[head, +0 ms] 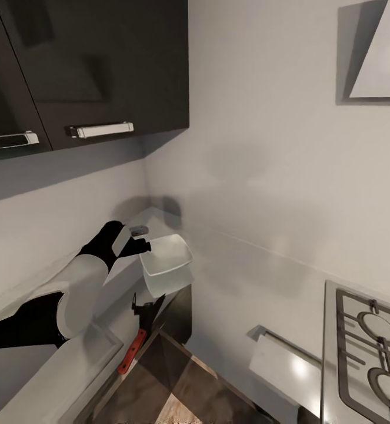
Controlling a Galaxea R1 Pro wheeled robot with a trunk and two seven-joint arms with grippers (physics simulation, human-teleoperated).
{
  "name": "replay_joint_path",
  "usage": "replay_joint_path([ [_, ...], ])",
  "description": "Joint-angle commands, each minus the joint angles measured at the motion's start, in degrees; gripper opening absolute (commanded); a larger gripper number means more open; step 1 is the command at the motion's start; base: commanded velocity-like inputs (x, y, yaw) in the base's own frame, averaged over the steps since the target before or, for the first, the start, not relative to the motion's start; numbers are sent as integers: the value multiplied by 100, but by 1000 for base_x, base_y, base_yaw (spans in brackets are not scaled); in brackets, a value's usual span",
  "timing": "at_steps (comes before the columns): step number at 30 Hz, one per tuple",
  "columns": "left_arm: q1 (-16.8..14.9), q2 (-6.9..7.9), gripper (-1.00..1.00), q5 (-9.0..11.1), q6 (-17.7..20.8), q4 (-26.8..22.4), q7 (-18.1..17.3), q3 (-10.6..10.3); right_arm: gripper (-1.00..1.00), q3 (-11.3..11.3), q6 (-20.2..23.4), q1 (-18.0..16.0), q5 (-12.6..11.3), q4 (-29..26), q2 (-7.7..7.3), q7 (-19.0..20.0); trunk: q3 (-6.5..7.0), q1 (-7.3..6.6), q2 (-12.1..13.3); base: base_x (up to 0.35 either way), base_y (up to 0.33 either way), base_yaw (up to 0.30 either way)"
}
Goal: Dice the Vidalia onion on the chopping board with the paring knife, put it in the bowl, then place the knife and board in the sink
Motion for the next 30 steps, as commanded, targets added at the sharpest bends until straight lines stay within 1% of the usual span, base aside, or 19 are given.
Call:
replay_joint_path([
  [1,-4,-10,100,6,22,-11,23,32,100,-25,-7,2,15,-12,4,-4,-20,3,-11,0,0,0],
  [9,-4,-81,100,6,22,-22,15,33,100,-25,-7,2,15,-12,4,-4,-93,3,-11,0,0,0],
  [25,-4,-96,100,12,22,-23,14,36,100,-25,-7,2,15,-11,4,-4,-240,3,-11,0,0,0],
  [30,-4,-120,100,12,22,-23,14,38,100,-25,-7,2,15,-10,4,-4,-286,3,-11,0,0,0],
])
